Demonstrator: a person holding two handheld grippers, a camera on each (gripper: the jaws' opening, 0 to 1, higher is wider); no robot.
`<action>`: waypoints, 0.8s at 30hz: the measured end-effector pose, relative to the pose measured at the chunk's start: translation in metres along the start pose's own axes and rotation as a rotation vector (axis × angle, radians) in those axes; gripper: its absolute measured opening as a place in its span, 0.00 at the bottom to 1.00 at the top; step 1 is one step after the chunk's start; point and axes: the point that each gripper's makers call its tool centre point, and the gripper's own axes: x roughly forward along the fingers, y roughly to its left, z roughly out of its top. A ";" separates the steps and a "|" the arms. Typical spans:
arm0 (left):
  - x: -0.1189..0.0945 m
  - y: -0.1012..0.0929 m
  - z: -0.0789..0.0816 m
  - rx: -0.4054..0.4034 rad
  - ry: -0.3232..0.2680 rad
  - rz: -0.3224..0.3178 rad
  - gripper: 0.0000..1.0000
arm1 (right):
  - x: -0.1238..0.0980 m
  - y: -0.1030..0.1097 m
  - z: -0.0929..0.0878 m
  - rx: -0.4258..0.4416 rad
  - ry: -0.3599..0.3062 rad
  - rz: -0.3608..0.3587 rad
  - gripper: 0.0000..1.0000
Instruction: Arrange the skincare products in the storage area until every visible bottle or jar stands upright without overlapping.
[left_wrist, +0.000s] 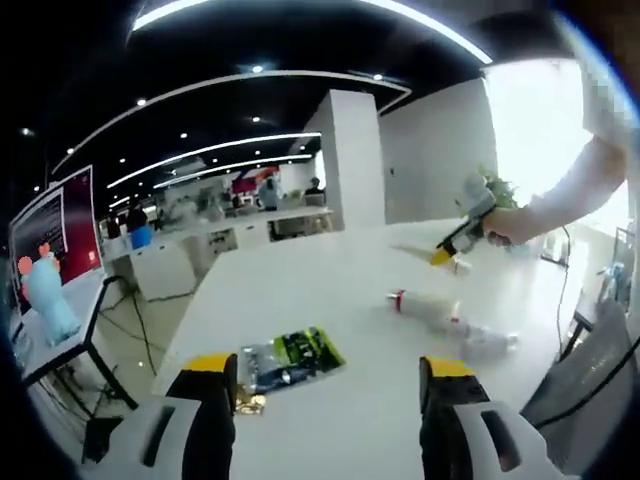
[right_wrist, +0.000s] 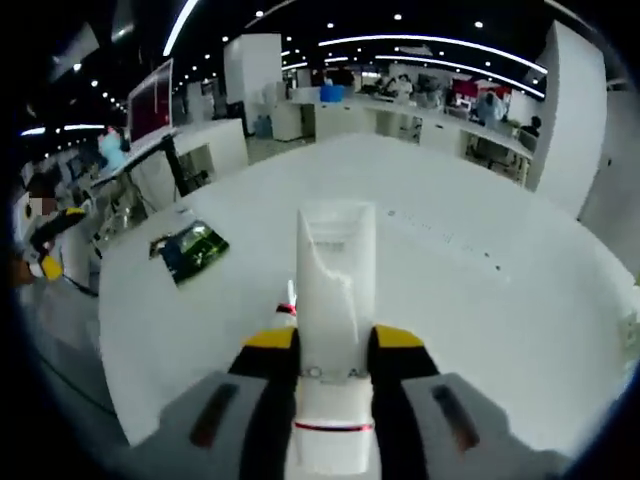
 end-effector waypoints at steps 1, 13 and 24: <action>-0.001 0.005 0.005 -0.020 -0.020 0.022 0.78 | -0.003 0.007 0.004 -0.011 -0.016 0.004 0.26; -0.002 -0.022 0.069 -0.456 -0.208 -0.122 0.73 | -0.026 0.146 0.052 -0.053 -0.220 0.216 0.27; 0.014 -0.047 0.076 -0.690 -0.184 -0.207 0.67 | -0.043 0.256 0.050 -0.204 -0.281 0.409 0.27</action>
